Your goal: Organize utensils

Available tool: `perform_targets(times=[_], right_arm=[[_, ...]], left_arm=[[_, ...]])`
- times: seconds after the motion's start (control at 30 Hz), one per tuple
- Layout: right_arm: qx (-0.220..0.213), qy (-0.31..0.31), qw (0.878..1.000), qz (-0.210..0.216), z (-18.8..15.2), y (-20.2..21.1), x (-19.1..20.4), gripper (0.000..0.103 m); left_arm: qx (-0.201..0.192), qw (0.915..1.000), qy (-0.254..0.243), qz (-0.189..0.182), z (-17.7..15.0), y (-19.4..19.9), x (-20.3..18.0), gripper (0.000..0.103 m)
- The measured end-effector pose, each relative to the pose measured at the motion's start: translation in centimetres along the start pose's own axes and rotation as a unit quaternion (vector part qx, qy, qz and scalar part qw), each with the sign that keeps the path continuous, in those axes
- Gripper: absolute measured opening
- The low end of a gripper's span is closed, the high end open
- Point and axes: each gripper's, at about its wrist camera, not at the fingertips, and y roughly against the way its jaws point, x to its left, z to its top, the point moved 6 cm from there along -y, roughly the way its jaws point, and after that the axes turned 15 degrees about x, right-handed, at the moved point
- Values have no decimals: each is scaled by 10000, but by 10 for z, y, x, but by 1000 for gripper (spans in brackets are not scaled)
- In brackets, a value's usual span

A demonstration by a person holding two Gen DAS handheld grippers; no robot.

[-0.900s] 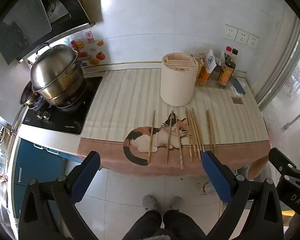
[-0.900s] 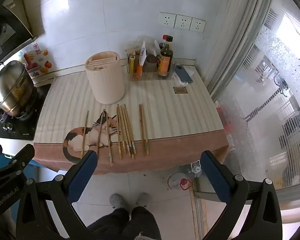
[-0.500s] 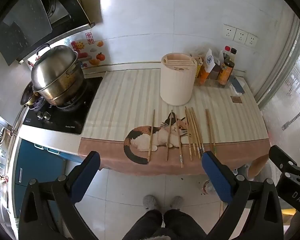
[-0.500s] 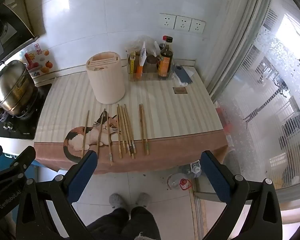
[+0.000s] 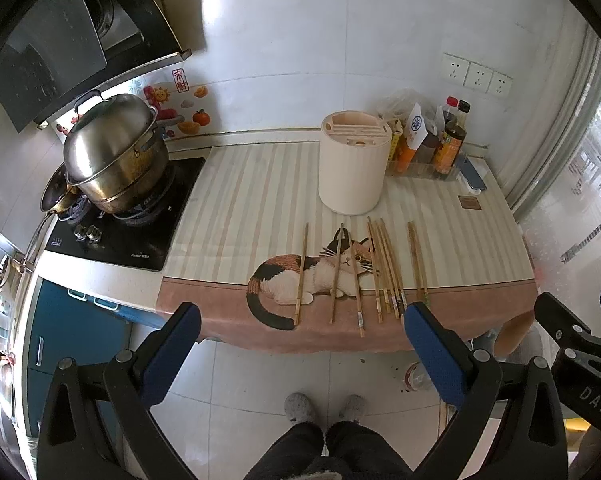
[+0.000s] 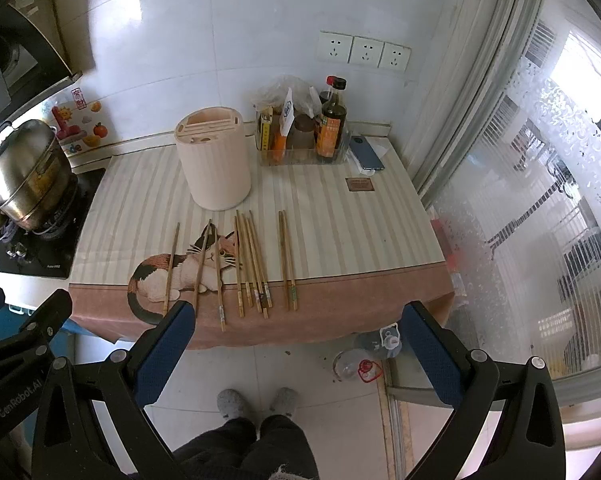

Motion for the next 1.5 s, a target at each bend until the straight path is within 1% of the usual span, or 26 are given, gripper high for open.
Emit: perform_targets(times=[0.5,0.87,1.5], right_arm=[[-102,42,9999,-3,-6,11,-1,103],[-157,63,9999,-1,-10,15,3,103],[-234,48,9997,-25,-5,21,5,103]], left_arm=[[-27,10000,-7,5,2,7,-6,103],[-92,10000,2,-25,-3,13,0,103],[-186,9998,-54,-67,0,15,8,103]])
